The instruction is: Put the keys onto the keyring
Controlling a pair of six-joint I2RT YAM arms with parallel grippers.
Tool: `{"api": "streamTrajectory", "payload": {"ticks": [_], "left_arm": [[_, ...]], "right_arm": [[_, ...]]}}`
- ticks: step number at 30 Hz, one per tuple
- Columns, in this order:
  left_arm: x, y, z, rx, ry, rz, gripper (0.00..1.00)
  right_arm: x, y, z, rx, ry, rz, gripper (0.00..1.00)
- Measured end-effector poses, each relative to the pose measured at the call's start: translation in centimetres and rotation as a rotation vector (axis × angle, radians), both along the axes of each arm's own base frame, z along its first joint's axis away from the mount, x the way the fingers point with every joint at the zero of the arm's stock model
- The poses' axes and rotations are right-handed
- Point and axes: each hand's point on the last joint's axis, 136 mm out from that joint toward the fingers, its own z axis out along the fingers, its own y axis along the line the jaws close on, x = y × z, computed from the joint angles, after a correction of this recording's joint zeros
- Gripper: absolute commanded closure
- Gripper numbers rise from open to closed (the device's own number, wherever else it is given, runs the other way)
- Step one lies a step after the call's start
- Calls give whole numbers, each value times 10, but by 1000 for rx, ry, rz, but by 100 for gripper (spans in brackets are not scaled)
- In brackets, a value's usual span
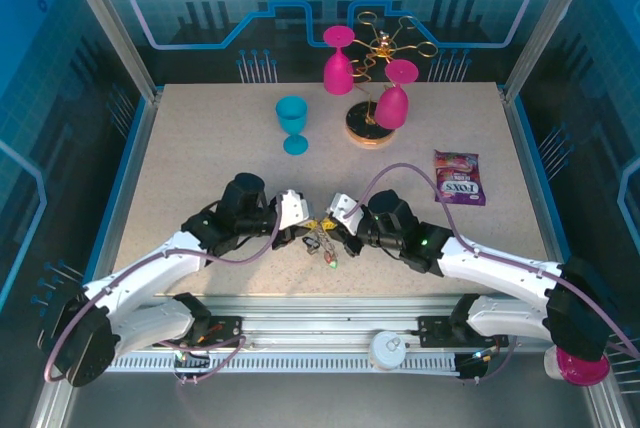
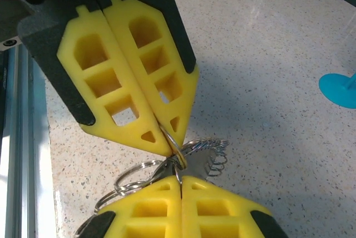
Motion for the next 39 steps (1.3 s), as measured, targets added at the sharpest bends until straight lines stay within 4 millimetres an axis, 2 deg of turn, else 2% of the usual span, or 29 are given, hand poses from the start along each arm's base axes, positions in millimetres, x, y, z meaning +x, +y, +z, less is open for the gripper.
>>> {"api": "streamTrajectory", "payload": {"ticks": [11, 21, 39], "left_arm": [[-8, 5, -1, -60, 12, 35, 100], [4, 8, 5, -95, 28, 124, 100], [5, 9, 2, -123, 89, 165, 100]], "right_arm": [[9, -6, 10, 42, 5, -42, 100], [-2, -5, 25, 102, -36, 13, 100], [-1, 8, 21, 105, -51, 43, 100]]}}
